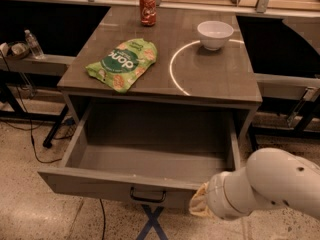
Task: Close top drawer
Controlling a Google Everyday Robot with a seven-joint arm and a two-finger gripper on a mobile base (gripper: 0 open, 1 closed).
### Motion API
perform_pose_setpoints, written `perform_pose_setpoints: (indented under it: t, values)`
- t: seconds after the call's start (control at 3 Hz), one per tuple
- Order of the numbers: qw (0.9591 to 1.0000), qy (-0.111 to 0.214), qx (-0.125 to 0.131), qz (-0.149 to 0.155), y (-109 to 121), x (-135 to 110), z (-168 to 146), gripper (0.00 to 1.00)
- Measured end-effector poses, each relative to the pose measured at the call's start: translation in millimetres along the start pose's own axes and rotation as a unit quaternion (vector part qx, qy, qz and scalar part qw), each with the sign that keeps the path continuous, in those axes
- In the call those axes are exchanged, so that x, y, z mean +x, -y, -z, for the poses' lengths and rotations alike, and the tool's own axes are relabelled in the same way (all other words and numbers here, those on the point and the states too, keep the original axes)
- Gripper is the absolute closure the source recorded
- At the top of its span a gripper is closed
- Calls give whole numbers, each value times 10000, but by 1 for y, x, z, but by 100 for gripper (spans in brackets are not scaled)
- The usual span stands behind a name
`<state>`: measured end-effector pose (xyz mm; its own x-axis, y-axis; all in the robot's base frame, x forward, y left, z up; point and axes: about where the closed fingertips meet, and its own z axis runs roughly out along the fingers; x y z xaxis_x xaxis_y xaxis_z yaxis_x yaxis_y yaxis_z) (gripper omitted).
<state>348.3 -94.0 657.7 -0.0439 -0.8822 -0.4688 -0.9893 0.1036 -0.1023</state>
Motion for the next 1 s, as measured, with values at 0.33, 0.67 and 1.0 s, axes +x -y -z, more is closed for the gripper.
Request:
perform_pose_setpoints:
  t: [0.33, 0.67, 1.0]
  values:
    - [9998, 62, 134, 99, 23, -12, -9, 100]
    - [9989, 163, 334, 283, 58, -35, -17, 100]
    - [9963, 386, 621, 457, 97, -70, -13, 100]
